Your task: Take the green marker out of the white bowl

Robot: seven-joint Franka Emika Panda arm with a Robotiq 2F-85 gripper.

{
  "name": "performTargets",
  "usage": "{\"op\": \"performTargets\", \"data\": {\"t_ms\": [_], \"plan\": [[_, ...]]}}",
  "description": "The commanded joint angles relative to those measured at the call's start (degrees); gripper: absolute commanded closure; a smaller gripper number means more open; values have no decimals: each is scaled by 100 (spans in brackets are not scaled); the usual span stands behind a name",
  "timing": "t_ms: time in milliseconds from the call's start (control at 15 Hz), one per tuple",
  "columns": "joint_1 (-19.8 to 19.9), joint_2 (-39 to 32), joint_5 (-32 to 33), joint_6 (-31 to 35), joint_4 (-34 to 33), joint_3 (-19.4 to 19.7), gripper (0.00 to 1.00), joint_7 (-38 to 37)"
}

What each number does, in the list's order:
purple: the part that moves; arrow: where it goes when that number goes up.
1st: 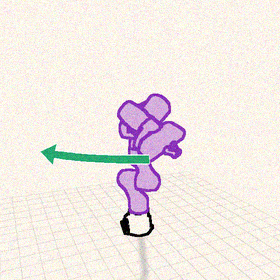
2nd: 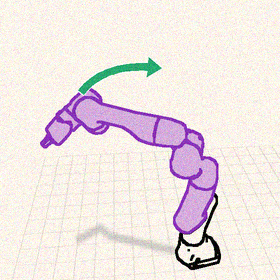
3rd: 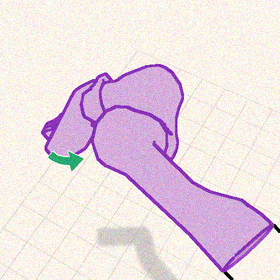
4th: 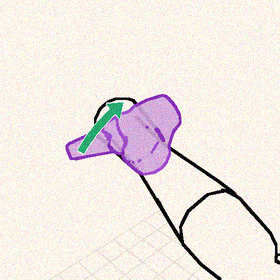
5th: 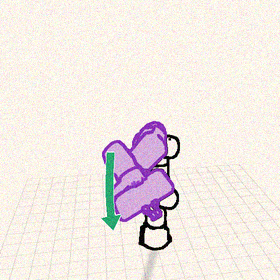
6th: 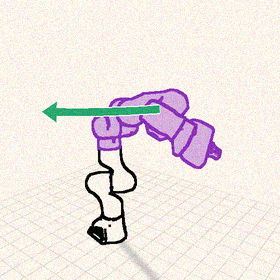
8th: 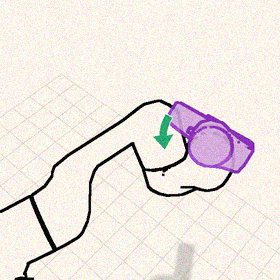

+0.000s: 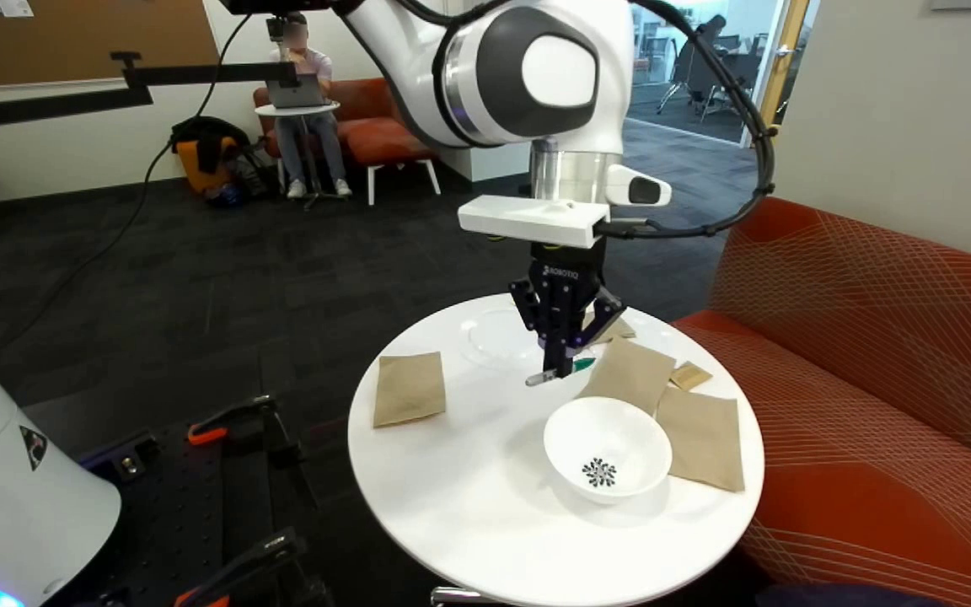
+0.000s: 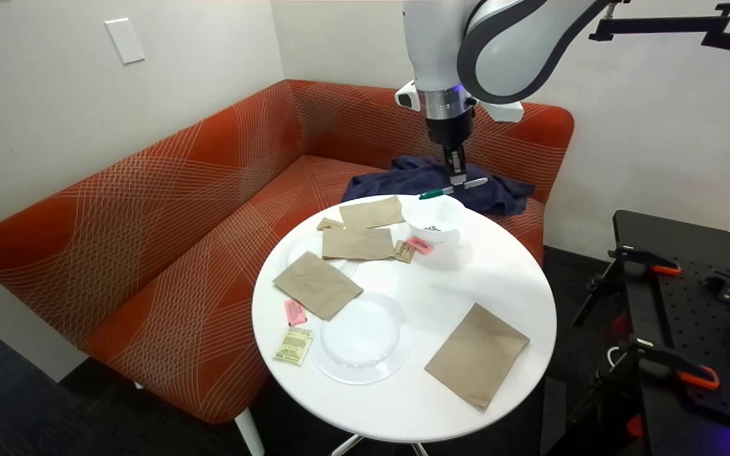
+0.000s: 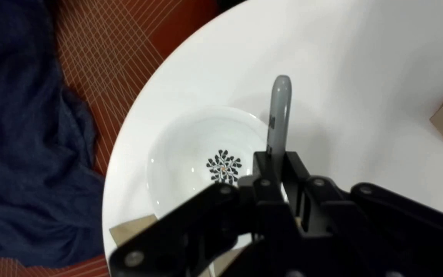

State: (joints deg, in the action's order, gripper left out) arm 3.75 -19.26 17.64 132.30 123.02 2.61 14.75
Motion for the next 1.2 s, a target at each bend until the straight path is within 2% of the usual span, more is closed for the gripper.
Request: {"op": "performTargets", "data": {"t_ms": [0, 200, 467, 1133], "plan": [[19, 254, 73, 866, 549, -102, 97, 371], [48, 185, -33, 1511, 750, -186, 97, 608], [94, 60, -200, 1957, 859, -332, 97, 948], [158, -601, -593, 1758, 442, -473, 97, 1018]]}}
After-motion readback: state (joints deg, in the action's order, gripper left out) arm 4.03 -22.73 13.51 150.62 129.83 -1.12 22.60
